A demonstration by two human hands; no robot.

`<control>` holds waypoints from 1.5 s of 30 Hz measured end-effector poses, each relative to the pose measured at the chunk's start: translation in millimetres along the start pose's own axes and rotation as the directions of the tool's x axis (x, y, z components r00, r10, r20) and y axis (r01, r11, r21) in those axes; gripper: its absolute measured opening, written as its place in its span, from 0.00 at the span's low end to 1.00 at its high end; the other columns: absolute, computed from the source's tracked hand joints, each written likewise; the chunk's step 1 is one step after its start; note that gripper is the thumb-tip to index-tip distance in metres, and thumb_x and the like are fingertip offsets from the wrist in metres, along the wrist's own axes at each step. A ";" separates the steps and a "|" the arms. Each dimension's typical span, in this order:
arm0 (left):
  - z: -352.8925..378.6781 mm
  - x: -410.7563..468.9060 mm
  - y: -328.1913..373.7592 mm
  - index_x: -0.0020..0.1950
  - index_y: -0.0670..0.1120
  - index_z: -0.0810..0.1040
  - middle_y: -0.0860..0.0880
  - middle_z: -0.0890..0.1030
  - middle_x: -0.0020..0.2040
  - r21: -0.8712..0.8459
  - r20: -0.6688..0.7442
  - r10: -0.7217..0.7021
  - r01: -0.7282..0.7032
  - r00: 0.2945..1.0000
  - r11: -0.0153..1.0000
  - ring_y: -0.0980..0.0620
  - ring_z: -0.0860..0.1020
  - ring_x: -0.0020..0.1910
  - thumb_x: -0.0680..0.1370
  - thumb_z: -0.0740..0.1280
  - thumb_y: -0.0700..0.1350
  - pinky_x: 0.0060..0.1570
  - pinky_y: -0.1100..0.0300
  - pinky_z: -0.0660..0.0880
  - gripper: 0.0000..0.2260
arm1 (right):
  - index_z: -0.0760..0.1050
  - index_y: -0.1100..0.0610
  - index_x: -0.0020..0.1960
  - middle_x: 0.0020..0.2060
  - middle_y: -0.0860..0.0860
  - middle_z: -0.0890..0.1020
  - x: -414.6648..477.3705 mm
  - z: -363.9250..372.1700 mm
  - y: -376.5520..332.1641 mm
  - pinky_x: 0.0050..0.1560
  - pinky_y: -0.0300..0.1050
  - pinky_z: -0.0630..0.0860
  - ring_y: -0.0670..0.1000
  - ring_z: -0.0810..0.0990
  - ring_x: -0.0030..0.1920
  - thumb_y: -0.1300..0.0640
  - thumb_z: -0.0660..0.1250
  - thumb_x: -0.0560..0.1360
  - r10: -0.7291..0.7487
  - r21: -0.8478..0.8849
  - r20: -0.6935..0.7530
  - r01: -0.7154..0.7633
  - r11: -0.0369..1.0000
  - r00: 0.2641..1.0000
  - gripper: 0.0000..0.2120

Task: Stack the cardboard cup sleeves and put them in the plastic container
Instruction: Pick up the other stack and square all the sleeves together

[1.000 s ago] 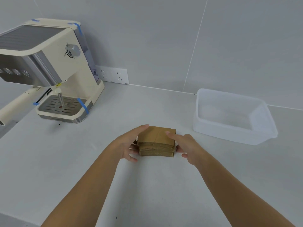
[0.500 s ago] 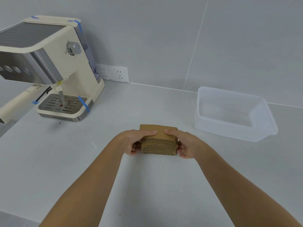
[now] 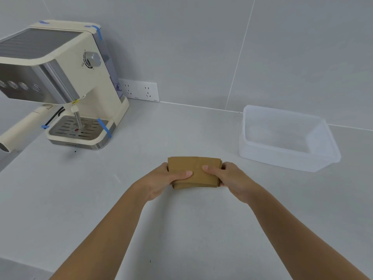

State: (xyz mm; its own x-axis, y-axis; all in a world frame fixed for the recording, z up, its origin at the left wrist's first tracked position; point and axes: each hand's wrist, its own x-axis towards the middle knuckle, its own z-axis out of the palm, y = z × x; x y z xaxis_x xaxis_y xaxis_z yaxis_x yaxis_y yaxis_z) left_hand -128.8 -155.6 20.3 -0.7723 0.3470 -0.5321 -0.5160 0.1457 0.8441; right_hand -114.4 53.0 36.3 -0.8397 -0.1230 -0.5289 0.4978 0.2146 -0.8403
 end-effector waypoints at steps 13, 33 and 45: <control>7.2 -13.3 -54.5 0.64 0.51 0.59 0.53 0.72 0.58 0.277 -0.125 0.380 -0.336 0.916 0.900 0.59 0.73 0.55 0.63 0.78 0.37 0.50 0.69 0.72 0.38 | 0.62 0.52 0.56 0.54 0.50 0.66 -10.9 12.6 41.9 0.48 0.22 0.68 0.46 0.69 0.52 0.57 0.77 0.63 -0.455 -0.446 -0.014 0.402 0.800 0.890 0.30; 44.9 -17.4 -47.2 0.60 0.54 0.70 0.57 0.75 0.55 -0.186 -0.427 0.229 -0.333 0.875 0.924 0.62 0.73 0.53 0.80 0.58 0.49 0.49 0.69 0.69 0.09 | 0.73 0.53 0.50 0.44 0.47 0.76 -9.5 71.6 44.6 0.44 0.37 0.70 0.47 0.75 0.46 0.55 0.65 0.75 -0.100 0.403 -0.484 0.323 0.856 0.869 0.05; 56.4 -10.7 -32.1 0.51 0.49 0.74 0.53 0.77 0.48 -0.110 -0.497 0.348 -0.455 0.795 0.884 0.58 0.75 0.47 0.79 0.60 0.41 0.42 0.72 0.72 0.05 | 0.76 0.53 0.48 0.43 0.44 0.78 -12.6 57.3 30.2 0.43 0.33 0.71 0.42 0.76 0.45 0.57 0.63 0.76 -0.166 0.367 -0.564 0.426 0.827 0.809 0.04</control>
State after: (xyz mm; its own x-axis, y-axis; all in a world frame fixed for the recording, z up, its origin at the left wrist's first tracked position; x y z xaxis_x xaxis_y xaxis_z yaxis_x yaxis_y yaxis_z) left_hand -83.2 -111.8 2.6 -0.9776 -0.1338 -0.1626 -0.1452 -0.1312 0.9807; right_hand -76.4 5.6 10.8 -0.8842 0.4116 -0.2207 0.1335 -0.2303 -0.9639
